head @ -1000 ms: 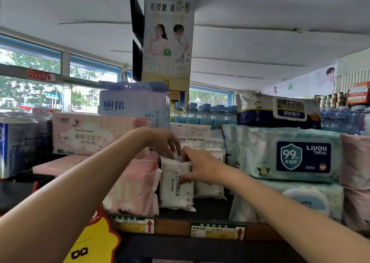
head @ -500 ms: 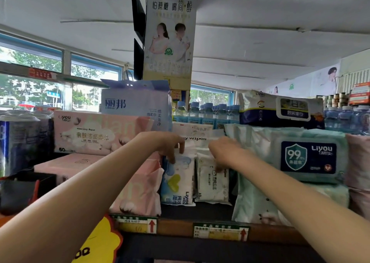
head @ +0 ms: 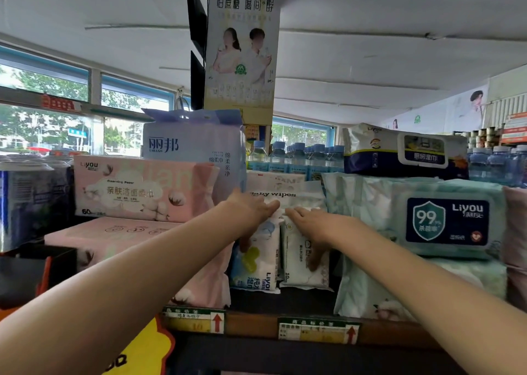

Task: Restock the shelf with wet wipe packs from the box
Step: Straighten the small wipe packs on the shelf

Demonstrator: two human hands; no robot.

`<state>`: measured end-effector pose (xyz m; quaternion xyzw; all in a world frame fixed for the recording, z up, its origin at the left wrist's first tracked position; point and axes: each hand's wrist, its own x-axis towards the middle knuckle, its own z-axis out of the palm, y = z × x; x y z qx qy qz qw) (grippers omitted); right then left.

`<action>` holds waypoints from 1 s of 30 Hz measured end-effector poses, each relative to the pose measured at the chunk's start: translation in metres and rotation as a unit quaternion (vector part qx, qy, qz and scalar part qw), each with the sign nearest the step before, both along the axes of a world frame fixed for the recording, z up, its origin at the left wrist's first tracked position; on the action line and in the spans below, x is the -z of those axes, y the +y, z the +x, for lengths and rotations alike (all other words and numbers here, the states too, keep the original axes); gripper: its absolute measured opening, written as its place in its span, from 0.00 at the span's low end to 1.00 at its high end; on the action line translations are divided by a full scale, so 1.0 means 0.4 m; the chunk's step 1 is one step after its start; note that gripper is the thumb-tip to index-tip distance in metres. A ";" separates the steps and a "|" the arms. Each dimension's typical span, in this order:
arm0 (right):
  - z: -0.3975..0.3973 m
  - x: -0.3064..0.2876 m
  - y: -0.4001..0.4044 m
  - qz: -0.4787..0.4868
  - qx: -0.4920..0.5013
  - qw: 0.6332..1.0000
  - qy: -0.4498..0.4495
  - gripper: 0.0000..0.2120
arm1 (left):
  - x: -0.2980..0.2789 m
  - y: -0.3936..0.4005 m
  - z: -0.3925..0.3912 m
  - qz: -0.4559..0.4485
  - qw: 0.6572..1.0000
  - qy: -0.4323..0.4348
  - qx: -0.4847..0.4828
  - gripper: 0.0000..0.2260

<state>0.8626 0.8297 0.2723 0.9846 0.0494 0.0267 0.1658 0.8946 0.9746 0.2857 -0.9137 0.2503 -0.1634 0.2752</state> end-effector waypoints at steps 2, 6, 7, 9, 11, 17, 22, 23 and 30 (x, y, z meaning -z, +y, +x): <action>0.003 -0.002 -0.006 0.006 -0.017 1.000 -0.002 0.57 | 0.002 0.004 -0.002 -0.023 1.000 -0.006 -0.021 0.45; -0.003 -0.016 0.000 0.056 -0.033 0.998 -0.017 0.47 | -0.013 0.007 -0.017 -0.058 0.997 0.046 -0.036 0.45; -0.004 -0.027 0.000 0.076 -0.031 0.996 -0.028 0.46 | -0.027 0.008 -0.016 -0.089 0.993 0.077 -0.017 0.42; -0.003 -0.052 -0.003 0.090 -0.011 0.995 -0.044 0.48 | -0.060 0.017 -0.015 -0.193 0.969 0.150 0.027 0.35; -0.005 -0.067 -0.001 0.058 0.035 0.997 -0.020 0.45 | -0.082 0.027 -0.014 -0.258 0.941 0.215 0.029 0.35; -0.014 -0.049 0.013 0.007 0.056 0.998 0.032 0.35 | -0.051 0.010 -0.012 -0.193 0.940 0.280 -0.031 0.39; -0.010 -0.067 0.004 0.041 0.008 0.999 -0.010 0.31 | -0.068 0.024 -0.013 -0.276 0.899 0.339 -0.012 0.31; -0.007 -0.078 0.008 0.032 0.012 0.999 -0.016 0.31 | -0.074 0.026 -0.013 -0.300 0.893 0.335 -0.003 0.28; -0.016 -0.054 0.006 -0.131 -0.017 0.991 -0.027 0.27 | -0.069 0.019 0.011 -0.228 0.946 0.231 -0.024 0.25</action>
